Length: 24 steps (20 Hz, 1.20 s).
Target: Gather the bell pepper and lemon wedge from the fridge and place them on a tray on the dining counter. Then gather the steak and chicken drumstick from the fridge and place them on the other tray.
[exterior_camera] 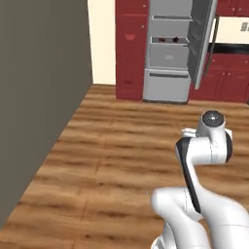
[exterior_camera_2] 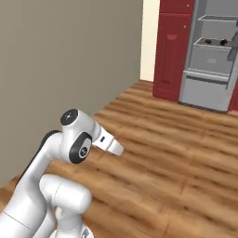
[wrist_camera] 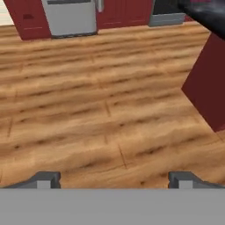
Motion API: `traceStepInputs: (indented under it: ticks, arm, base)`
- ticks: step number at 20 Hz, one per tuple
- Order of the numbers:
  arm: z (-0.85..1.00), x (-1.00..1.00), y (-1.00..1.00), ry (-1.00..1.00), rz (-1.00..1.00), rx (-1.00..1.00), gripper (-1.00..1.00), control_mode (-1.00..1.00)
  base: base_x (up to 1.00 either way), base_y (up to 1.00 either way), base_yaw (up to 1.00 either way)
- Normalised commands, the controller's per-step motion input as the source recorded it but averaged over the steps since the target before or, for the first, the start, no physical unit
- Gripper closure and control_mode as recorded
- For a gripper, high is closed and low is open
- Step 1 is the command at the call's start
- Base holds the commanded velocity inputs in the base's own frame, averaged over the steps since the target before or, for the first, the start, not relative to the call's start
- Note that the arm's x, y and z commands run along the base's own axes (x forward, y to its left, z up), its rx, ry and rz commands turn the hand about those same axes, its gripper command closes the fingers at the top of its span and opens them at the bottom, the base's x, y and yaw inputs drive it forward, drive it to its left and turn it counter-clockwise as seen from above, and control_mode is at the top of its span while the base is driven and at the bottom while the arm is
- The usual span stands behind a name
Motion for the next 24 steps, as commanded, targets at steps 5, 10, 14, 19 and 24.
traceStepInputs:
  ticks: [5, 10, 14, 19, 24]
  arm:
    - [0.0, 0.0, 0.0, 0.0, 0.0, 0.0, -1.0, 1.0]
    - [0.0, 0.0, 0.0, 0.0, 0.0, 0.0, -1.0, 1.0]
    - [0.0, 0.0, 0.0, 0.0, 0.0, 0.0, -1.0, 1.0]
    - [0.0, 0.0, 0.0, 0.0, 0.0, 0.0, -1.0, 1.0]
    - [0.0, 0.0, 0.0, 0.0, 0.0, 0.0, -1.0, 1.0]
  base:
    - [0.94, -0.15, 0.34]
    - [0.97, -0.6, 0.19]
    - [1.0, -0.85, 0.17]
    - [0.9, -0.99, 0.2]
    - [0.41, -1.0, 0.1]
